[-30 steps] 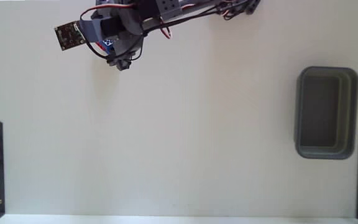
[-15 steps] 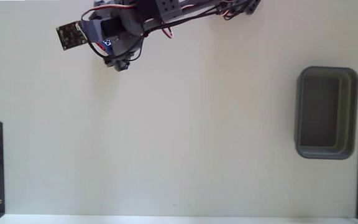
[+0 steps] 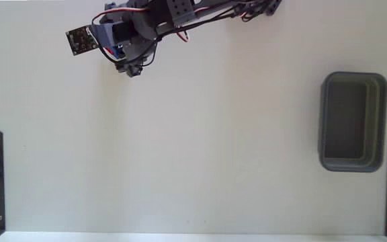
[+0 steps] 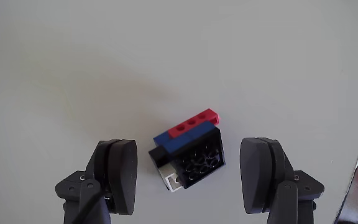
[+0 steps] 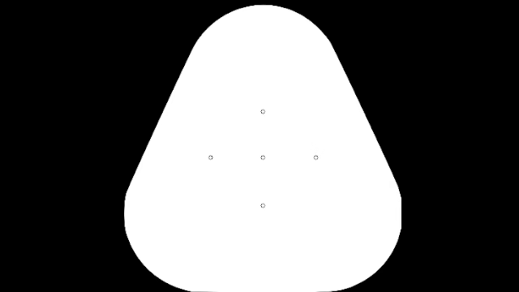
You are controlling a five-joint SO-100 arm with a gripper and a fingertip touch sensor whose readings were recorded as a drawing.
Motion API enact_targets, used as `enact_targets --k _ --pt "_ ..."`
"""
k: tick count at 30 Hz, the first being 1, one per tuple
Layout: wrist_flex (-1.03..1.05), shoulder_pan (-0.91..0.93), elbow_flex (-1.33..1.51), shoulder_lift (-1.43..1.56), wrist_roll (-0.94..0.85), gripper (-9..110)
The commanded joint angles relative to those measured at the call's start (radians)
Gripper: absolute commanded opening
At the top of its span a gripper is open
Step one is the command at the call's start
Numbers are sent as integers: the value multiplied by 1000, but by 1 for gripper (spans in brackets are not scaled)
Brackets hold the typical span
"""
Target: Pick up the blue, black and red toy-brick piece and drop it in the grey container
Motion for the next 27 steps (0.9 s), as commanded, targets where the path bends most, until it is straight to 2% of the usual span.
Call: enact_targets --k 1,12,27 --pt "-33 13 13 15 5 110" --pt "-114 13 76 -3 5 110" --pt "-119 13 80 -4 5 110"
